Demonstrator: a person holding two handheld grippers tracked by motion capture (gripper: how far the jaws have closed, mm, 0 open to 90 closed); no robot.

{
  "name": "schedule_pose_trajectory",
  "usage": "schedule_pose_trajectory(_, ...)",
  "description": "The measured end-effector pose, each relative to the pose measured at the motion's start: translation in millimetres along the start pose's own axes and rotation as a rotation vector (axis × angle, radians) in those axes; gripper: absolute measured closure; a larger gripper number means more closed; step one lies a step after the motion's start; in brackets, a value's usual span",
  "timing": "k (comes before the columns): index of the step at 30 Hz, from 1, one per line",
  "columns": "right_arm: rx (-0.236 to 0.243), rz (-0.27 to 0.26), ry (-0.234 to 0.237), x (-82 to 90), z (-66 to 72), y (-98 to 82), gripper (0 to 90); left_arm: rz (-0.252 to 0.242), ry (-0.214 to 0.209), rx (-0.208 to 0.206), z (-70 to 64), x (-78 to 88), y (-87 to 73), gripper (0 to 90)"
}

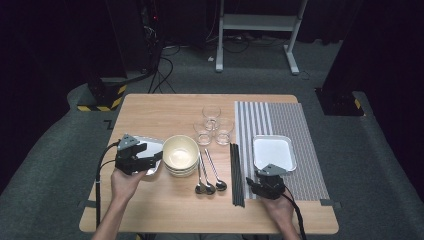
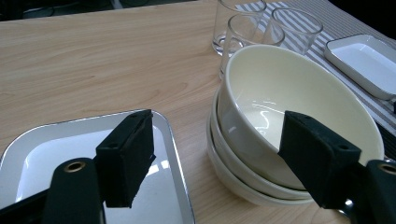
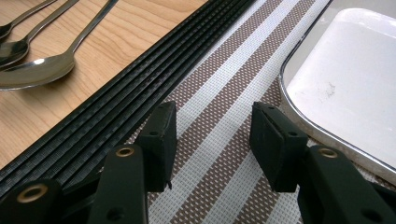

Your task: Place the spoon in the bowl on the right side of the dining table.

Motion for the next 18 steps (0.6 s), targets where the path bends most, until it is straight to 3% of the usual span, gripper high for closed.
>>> schedule_pose_trajectory(18, 0.0, 0.0, 0.0, 0.0, 0.0, 0.0, 51.7, 0.005, -0.002, -0.044, -10.6, -8.8, 13.9, 28.1)
Point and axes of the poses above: each handheld gripper's, and its own axes: x roughly backward along the jaws, y roughly out of its top, z roughly to its left, the point moved 10 cm from there along -x, roughly forward along the jaws, and after that the axes turned 9 degrees about x, right-handed, at the moved point
